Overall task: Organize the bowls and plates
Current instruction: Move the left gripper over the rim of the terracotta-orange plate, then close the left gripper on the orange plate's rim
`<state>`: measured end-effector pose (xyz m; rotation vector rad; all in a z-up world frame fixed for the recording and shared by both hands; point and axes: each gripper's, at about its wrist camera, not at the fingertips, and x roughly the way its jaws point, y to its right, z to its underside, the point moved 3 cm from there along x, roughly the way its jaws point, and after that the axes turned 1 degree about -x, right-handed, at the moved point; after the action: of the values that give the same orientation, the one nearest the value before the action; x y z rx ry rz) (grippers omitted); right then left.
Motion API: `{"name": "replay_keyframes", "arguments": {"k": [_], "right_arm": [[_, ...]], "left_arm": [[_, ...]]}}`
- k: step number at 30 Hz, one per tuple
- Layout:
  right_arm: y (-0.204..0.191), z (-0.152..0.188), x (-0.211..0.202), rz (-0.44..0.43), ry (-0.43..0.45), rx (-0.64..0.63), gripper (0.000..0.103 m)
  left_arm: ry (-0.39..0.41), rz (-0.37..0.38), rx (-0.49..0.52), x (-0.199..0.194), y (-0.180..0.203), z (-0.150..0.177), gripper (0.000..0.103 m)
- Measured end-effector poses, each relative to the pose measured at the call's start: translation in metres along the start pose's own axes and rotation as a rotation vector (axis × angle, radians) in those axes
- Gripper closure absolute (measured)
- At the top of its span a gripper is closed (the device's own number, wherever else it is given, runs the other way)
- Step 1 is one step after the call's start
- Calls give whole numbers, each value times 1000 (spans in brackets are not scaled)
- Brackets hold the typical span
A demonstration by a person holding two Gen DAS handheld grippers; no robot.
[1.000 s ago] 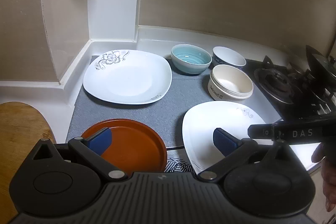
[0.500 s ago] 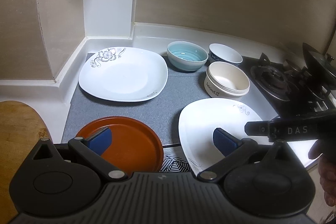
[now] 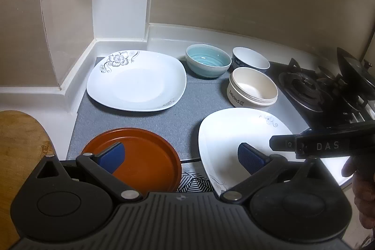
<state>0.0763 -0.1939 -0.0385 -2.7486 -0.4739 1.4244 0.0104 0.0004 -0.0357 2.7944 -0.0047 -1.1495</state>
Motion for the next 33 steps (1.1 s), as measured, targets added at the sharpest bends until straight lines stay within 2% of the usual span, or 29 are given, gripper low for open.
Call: {"name": "replay_keyframes", "arguments": {"k": [2, 5, 7, 12, 17, 21, 22, 24, 33], "right_arm": [[-2, 0, 1, -9, -3, -7, 29], [-5, 0, 4, -25, -15, -19, 33], [-8, -1, 4, -33, -17, -23, 33], [-12, -4, 7, -38, -20, -26, 35], [-23, -8, 13, -78, -22, -43, 51], [-41, -12, 19, -135, -12, -87, 65], [-45, -12, 21, -148, -13, -99, 66], [-55, -14, 27, -163, -21, -120, 67], [-87, -18, 44, -193, -41, -189, 77]], "left_arm": [[-2, 5, -4, 1, -1, 1, 3], [-6, 12, -8, 0, -2, 1, 14], [-5, 13, -9, -1, -3, 1, 22], [-7, 7, -14, -1, -9, 3, 34], [-34, -66, -76, 2, -34, 7, 42], [-91, -159, -151, 9, -65, 18, 58], [-105, -182, -168, 10, -72, 21, 64], [-119, -194, -193, 14, -83, 23, 69], [-122, -251, -206, 14, -96, 25, 69]]}}
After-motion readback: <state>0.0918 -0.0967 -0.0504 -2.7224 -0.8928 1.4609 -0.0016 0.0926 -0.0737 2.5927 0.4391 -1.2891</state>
